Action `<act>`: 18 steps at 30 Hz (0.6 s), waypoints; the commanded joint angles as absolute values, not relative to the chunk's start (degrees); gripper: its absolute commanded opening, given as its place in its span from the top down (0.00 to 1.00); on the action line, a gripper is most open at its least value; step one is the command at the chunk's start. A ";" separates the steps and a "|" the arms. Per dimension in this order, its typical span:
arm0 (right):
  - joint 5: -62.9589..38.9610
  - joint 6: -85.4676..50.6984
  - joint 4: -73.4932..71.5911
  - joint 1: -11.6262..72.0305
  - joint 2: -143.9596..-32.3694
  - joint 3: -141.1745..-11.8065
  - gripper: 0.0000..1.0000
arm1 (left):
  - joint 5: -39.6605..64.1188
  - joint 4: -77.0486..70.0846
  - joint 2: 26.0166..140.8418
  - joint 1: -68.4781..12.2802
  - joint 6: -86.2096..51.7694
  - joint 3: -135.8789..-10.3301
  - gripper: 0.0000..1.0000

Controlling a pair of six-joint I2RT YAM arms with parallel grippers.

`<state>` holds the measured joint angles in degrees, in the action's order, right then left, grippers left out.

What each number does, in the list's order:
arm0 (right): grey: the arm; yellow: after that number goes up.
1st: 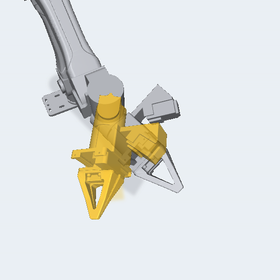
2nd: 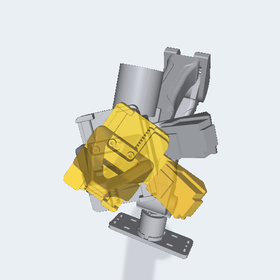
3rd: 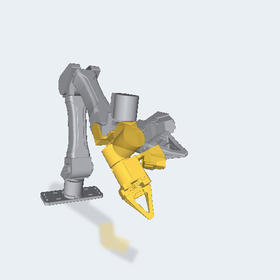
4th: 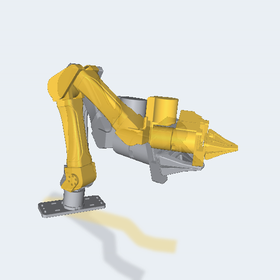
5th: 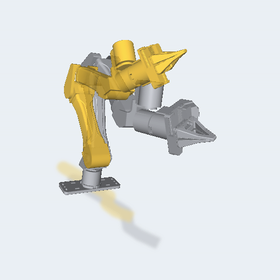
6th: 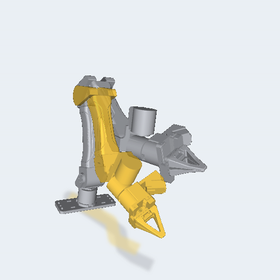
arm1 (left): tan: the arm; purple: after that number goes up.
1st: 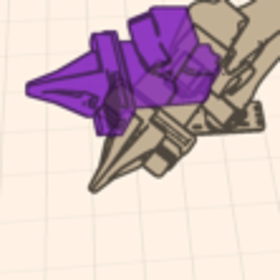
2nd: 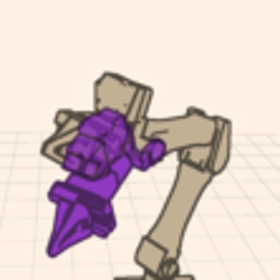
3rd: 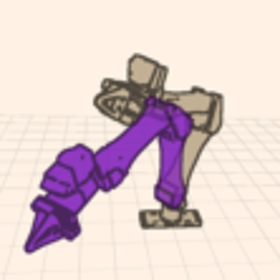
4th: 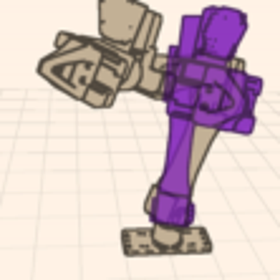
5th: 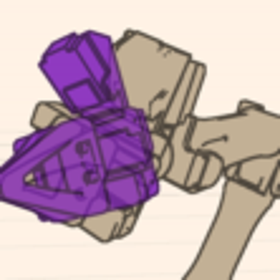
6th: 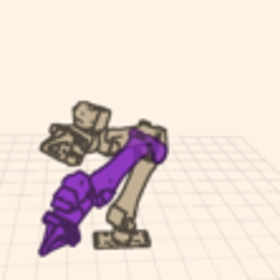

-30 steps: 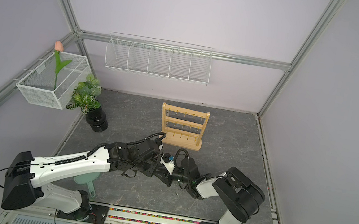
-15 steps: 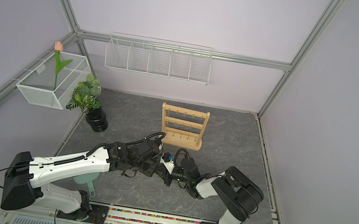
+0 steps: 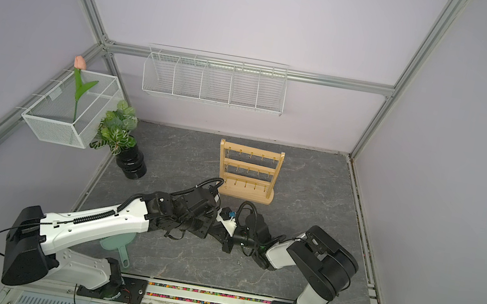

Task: Hang the necklace on the jewelry display stand
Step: Pick up the necklace from the center of the board.

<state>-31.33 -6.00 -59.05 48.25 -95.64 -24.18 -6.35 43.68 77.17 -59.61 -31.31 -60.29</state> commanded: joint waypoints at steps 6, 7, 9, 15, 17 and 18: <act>-34.13 -9.88 -45.93 50.64 -85.46 -27.94 0.93 | -4.87 43.64 78.05 -57.65 -34.00 -62.56 0.84; -33.96 -10.27 -44.58 50.65 -84.17 -28.16 0.93 | -4.52 43.83 77.67 -57.12 -34.23 -62.66 0.78; -34.12 -10.39 -41.38 50.64 -81.87 -28.84 0.93 | -3.65 44.43 76.48 -56.07 -34.42 -63.46 0.68; -34.75 -9.65 -31.39 50.38 -75.90 -32.51 0.93 | -3.61 47.50 71.64 -52.37 -31.68 -66.84 0.52; -34.85 -10.05 -27.57 49.90 -74.45 -34.59 0.93 | -3.92 48.94 70.31 -51.05 -30.99 -67.65 0.52; -34.84 -10.23 -25.25 49.63 -73.85 -36.00 0.93 | -3.87 49.19 69.45 -50.31 -30.74 -67.89 0.52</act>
